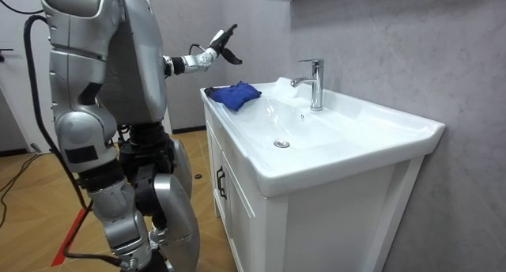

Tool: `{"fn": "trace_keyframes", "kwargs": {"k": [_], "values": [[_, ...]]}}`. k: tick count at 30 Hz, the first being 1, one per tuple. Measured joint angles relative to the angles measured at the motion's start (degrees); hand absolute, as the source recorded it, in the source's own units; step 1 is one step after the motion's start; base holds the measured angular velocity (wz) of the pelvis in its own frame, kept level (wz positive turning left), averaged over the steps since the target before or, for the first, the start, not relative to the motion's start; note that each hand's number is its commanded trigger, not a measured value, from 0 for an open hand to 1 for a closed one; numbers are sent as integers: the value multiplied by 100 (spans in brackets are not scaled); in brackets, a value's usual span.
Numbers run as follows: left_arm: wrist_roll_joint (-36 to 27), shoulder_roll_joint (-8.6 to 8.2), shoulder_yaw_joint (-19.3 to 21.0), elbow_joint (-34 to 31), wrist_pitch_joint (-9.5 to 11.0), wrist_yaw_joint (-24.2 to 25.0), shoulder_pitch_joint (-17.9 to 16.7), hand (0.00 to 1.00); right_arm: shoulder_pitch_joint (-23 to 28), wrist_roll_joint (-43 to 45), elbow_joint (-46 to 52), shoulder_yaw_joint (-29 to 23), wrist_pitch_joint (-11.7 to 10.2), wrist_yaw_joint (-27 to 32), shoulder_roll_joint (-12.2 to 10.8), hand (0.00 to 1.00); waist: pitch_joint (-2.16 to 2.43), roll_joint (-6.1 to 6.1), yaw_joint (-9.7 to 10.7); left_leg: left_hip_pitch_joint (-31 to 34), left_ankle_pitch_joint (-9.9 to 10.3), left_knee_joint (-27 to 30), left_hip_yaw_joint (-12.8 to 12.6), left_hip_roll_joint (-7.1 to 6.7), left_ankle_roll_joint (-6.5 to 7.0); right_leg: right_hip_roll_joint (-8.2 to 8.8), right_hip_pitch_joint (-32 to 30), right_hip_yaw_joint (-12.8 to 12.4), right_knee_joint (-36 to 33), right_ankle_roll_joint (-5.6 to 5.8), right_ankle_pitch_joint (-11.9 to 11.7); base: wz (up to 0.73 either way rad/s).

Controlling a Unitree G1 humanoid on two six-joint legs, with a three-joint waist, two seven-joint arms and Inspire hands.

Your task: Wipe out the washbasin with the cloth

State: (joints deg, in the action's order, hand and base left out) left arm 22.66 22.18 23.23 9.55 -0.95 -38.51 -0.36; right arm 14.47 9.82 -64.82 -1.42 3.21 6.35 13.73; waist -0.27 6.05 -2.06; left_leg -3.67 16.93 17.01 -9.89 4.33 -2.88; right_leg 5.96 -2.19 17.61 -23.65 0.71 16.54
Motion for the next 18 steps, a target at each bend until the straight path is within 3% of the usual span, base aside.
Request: {"fn": "trace_keyframes", "kwargs": {"k": [4, 6, 13, 18], "values": [[-153, -1, 237, 0, -31, -138, -283, 0, 2, -3, 59, -46, 61, -11, 4, 0, 28, 40, -71, -9, 0, -44, 54, -14, 0, 7, 11, 40, 55, 11, 0, 8], [-340, 0, 303, 10, -134, -145, -520, 0, 14, -32, 58, -111, 188, -26, 11, 0, 76, 44, -173, -53, -1, -90, 65, -18, 1, 7, 44, 41, 46, 15, -2, 0], [-1138, -11, 384, 167, -173, -127, -1191, 0, -37, -35, 66, -113, 196, -209, 32, 0, 40, -77, -332, -175, -22, -181, 141, -49, 2, 19, 151, 55, 102, 36, 12, 4], [-1570, -227, 380, 1088, -174, -105, -1491, 0, -57, 7, 44, -110, 322, -491, 56, 0, 47, -137, -323, -175, -45, -185, 218, -117, 40, 97, 146, 126, 79, 72, 28, 9]]}}
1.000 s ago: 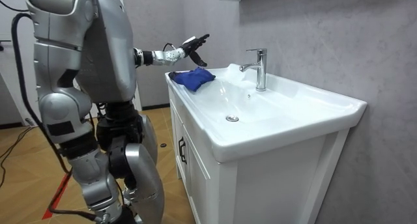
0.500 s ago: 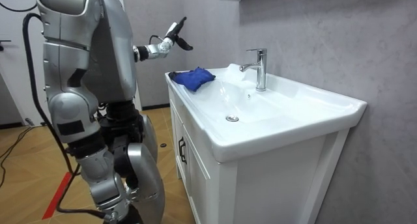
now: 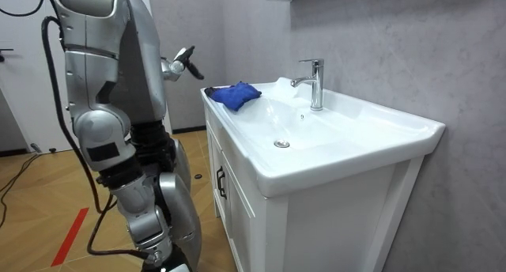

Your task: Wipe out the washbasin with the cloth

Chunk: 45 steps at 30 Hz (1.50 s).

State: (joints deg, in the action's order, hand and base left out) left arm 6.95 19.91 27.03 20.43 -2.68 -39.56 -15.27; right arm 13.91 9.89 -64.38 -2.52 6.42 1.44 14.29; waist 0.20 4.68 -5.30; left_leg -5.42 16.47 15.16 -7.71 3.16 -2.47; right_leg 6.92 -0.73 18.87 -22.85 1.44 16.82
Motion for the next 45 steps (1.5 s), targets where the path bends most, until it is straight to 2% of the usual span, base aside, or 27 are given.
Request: {"fn": "trace_keyframes", "kwargs": {"k": [1, 3, 4, 5, 6, 7, 8, 10, 12, 16, 18, 22, 25, 28, 30, 34, 36, 37, 38, 41, 45], "values": [[-73, -25, 0, 65, 0, 2, -34, 0, 5, -18, -6, -1, 6, -51, 1, 0, 11, 2, -4, 9, 0, 1, 2, 0, 0, 0, 9, 2, 3, 2, 1, 0], [-393, -131, -17, 379, 10, -9, -192, 0, -23, -98, -67, -2, 42, -170, 10, 0, 16, -97, -3, -7, 0, 0, 14, 0, 0, -2, 77, 27, 21, 6, 2, 4], [-495, -159, -34, 485, 12, -6, -233, 0, -58, -97, -71, -5, 69, -175, 12, 0, 24, -90, -2, -19, 0, -3, 24, 0, 0, -4, 98, 30, 26, 9, 0, 3], [-705, -220, -82, 728, 10, -2, -308, 0, -61, -104, -66, -4, 82, -194, 23, 0, 31, -154, 3, -42, 0, -22, 27, 1, 1, -10, 125, 31, 48, 12, -1, 0], [-904, -306, -150, 926, 10, 1, -399, 0, -46, -111, -68, -4, 79, -228, 36, 0, 27, -140, 21, -113, 0, -50, 27, 1, 1, -14, 171, 36, 67, 15, -3, 0], [-976, -348, -194, 1041, 17, 5, -446, 0, -47, -109, -82, -2, 76, -246, 39, 0, 5, -183, 20, -138, 0, -52, 26, 3, 1, -19, 183, 44, 95, 22, -8, 0], [-1034, -413, -286, 1356, 19, 25, -497, 0, -57, -98, -105, -2, 76, -297, 43, 0, 33, -212, 15, -142, 0, -48, 25, 3, 1, -17, 200, 53, 114, 27, -10, 0], [-1141, -517, -335, 1697, 15, 65, -536, 0, -93, -79, -102, -1, 73, -374, 41, 0, 29, -275, 32, -86, 0, -45, 52, 0, 1, -11, 188, 97, 136, 36, -16, 10], [-1192, -538, -509, 2176, 24, 162, -651, 0, -108, -78, -215, 1, 105, -442, 51, 0, 33, -375, 15, -139, -2, -85, 54, -7, 5, -10, 212, 68, 133, 40, -18, 4], [-1182, -652, -775, 2795, 13, 503, -679, 0, -132, -14, -250, -5, 115, -609, 65, 0, 37, -367, 55, -173, -8, -103, 132, -20, 14, -18, 329, 120, 238, 70, -46, 11], [-1176, -737, -860, 3024, 11, 710, -668, 0, -138, 33, -256, -4, 114, -675, 65, 0, 25, -375, 83, -194, -15, -128, 179, -42, 27, 13, 364, 166, 235, 82, -42, 13], [-1174, -759, -1069, 3236, 14, 1062, -669, 0, -141, 39, -263, -2, 109, -768, 59, 0, 15, -356, 134, -201, -32, -149, 181, -57, 54, 36, 369, 180, 222, 87, -39, 2], [-994, -759, -1256, 3487, 2, 1461, -603, 0, -245, 69, -354, -1, 98, -838, 60, 0, 4, -380, 236, -192, -38, -144, 178, -82, 64, 66, 367, 182, 221, 99, -32, 1], [-438, -793, -1343, 3512, -67, 1776, -456, 0, -336, 554, -421, 8, 106, -906, 36, 0, -39, -457, 306, -166, -44, -144, 146, -104, 74, 86, 338, 166, 234, 125, -44, -2], [-119, -796, -1442, 3513, -101, 1979, -379, 0, -394, 972, -359, 26, 111, -928, 24, 0, -43, -515, 328, -105, -44, -139, 56, -108, 76, 86, 235, 90, 218, 133, -72, -16], [101, -800, -1649, 3521, -113, 2309, -213, 0, -461, 1356, -262, 128, 110, -1011, 0, 0, -45, -541, 345, -1, -50, -122, -18, -113, 87, 77, 149, 17, 221, 152, -152, -12], [238, -801, -1722, 3521, -114, 2459, -32, 0, -509, 1590, -188, 130, 110, -1038, -32, 0, -28, -574, 350, 101, -50, -69, -59, -125, 89, 94, 44, -19, 197, 158, -166, -10], [320, -814, -1729, 3520, -114, 2554, 112, 0, -547, 1697, -188, 132, 105, -1035, -64, 0, -26, -542, 344, 163, -50, -39, -90, -124, 89, 88, -25, -79, 187, 157, -187, -15], [447, -828, -1730, 3522, -116, 2643, 184, 0, -560, 1742, -192, 139, 104, -1025, -99, 0, -25, -578, 340, 170, -51, -33, -146, -117, 90, 79, -52, -144, 183, 154, -210, -15], [513, -831, -1925, 3548, -114, 2754, 351, 0, -595, 1590, -202, 201, 112, -939, -135, 0, -45, -580, 356, 166, -51, -33, -201, -116, 90, 77, -45, -144, 213, 166, -250, -7], [512, -828, -1963, 3659, -114, 2895, 456, 0, -582, 1165, -247, 256, 115, -784, -162, 0, -40, -579, 400, 176, -32, -37, -257, -125, 124, 87, -77, -166, 216, 178, -272, -5]]}}
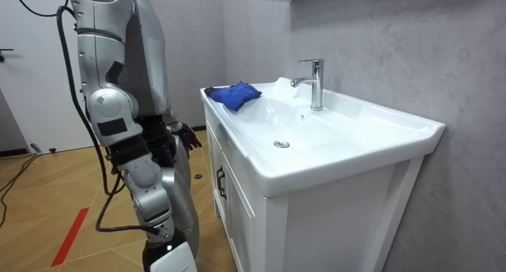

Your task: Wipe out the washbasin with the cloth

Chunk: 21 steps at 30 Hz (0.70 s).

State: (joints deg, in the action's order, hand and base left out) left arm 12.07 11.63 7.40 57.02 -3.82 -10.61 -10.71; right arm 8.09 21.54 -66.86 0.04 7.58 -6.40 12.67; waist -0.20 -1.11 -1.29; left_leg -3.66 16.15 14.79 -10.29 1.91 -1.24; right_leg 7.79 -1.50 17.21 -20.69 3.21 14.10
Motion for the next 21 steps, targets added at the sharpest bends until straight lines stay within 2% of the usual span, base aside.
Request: {"fn": "trace_keyframes", "kwargs": {"k": [5, 6, 9, 12, 17, 21], "values": [[-15, 0, -2, 108, -21, 137, -72, 0, 87, -315, -71, -10, -1, 58, -3, 0, 16, 9, 25, -4, 19, 0, -70, -17, 50, -2, -55, -118, -2, 26, -49, -10], [-24, 0, -1, 204, -29, 138, -114, 0, 93, -418, -114, -17, -2, 73, -4, 0, 3, -7, 31, -7, 17, 2, -70, -23, 59, -1, -50, -128, 8, 37, -71, 0], [-23, 0, 62, 327, -86, 170, -131, 0, 86, -567, -215, -150, 0, 81, -12, 0, 2, -6, 67, -1, 53, -1, -83, -22, 152, -6, -60, -132, 25, 49, -114, 0], [-16, 1, 136, 492, -135, 237, -133, 0, 112, -604, -260, -156, 14, 83, -12, 0, 7, -9, 90, -7, 65, -39, -123, -23, 175, -11, -53, -144, 73, 55, -168, -8], [-25, 32, 380, 611, -347, 253, -240, 0, 224, -1072, -241, -217, 184, 85, -9, 0, 25, -58, 91, 15, 79, 12, -154, -25, 216, 1, -50, -134, 101, 71, -242, -3], [-22, 87, 595, 672, -379, 280, -302, 0, 338, -1303, -199, -518, 248, 150, 1, 0, 32, -118, 81, 70, 86, 58, -174, -23, 227, -6, -91, -161, 105, 70, -277, -2]]}}
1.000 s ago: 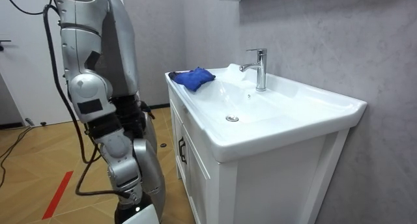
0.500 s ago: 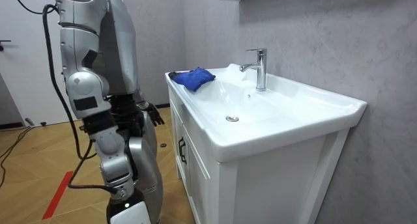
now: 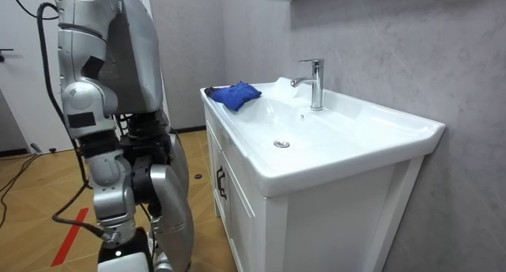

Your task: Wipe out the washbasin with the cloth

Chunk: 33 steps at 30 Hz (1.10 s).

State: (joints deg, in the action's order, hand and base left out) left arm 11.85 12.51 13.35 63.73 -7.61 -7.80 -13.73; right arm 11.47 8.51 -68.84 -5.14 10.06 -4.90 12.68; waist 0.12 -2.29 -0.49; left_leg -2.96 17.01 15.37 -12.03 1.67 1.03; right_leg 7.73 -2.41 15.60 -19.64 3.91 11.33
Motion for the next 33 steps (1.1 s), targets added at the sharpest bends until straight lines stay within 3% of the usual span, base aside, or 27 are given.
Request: {"fn": "trace_keyframes", "kwargs": {"k": [5, 8, 9, 13, 22, 33], "values": [[4, 9, 5, 41, -75, 0, -99, 0, -2, -128, 4, -189, 4, 95, 5, 0, 24, -13, 11, 9, 6, 41, -18, 7, 12, -6, 8, -18, 12, 0, -34, -1], [4, 10, 5, 49, -74, -1, -149, 0, -61, -118, 25, -307, -16, 105, 16, 0, 1, -53, 11, -39, 3, 35, -21, 6, 17, -17, 48, -60, 18, 3, -41, -1], [-1, 10, 4, 49, -73, -1, -149, 0, -95, -122, 25, -303, -17, 107, 40, 0, 24, -2, 9, -38, 3, 40, -29, 6, 18, -17, 46, -64, 18, 2, -45, 0], [7, 31, 4, 39, -47, 9, -82, 0, -132, -198, 24, -298, -60, 174, 68, 0, -3, -18, 1, -40, 2, 46, -27, 61, 19, -31, 45, -66, 20, -9, -55, 0], [43, -37, -10, 40, 40, 335, 54, 0, -129, -344, 23, -291, -70, 220, 33, 0, -10, 108, 10, -6, 7, 46, 30, 62, 16, -24, 44, 29, 27, -11, -56, 2], [139, -54, -160, 53, -126, 599, 162, 0, -246, -307, -4, -225, -28, 218, -8, 0, -49, 99, 15, -24, 12, 23, -6, 50, 28, -12, 30, 3, 0, -7, -54, -1]]}}
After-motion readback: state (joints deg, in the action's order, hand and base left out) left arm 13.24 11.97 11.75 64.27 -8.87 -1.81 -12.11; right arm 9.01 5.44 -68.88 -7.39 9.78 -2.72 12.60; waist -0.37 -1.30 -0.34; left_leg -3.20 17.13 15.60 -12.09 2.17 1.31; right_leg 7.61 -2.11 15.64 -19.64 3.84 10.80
